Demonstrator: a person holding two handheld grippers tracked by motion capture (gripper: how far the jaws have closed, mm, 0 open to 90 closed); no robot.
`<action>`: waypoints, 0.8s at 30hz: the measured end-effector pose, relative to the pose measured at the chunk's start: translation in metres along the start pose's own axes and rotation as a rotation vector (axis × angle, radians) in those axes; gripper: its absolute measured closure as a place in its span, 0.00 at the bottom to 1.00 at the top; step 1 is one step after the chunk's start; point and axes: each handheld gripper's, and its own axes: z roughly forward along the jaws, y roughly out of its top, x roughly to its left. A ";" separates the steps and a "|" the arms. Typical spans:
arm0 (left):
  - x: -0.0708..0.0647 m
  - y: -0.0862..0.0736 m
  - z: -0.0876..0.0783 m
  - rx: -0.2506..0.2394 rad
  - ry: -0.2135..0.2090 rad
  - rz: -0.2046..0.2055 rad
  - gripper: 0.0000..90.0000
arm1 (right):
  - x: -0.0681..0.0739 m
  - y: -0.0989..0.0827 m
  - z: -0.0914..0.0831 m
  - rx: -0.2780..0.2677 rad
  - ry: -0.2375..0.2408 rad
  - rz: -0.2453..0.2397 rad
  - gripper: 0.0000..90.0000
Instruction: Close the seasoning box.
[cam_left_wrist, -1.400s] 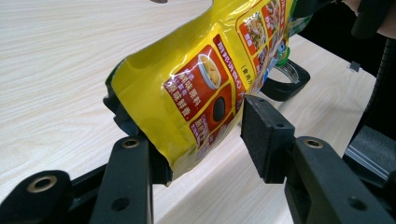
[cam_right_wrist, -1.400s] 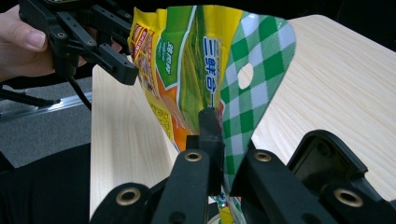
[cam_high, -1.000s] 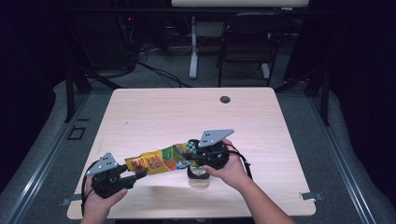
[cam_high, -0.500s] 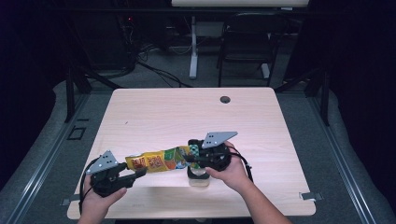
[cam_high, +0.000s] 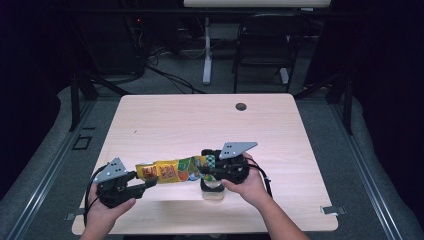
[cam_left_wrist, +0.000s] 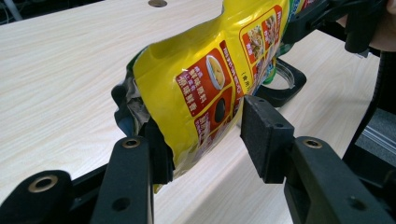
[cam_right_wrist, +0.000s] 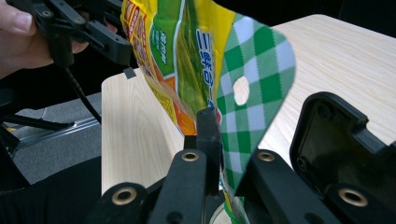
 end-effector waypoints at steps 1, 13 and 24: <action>0.000 0.001 0.000 -0.002 0.001 0.001 0.64 | 0.000 -0.001 0.000 -0.004 -0.001 0.002 0.98; -0.001 0.007 -0.001 0.003 0.006 0.010 0.64 | -0.002 -0.005 -0.001 -0.021 0.002 0.011 0.98; 0.000 0.013 -0.006 -0.024 0.014 0.004 0.66 | -0.001 -0.009 -0.001 -0.035 -0.002 0.015 0.98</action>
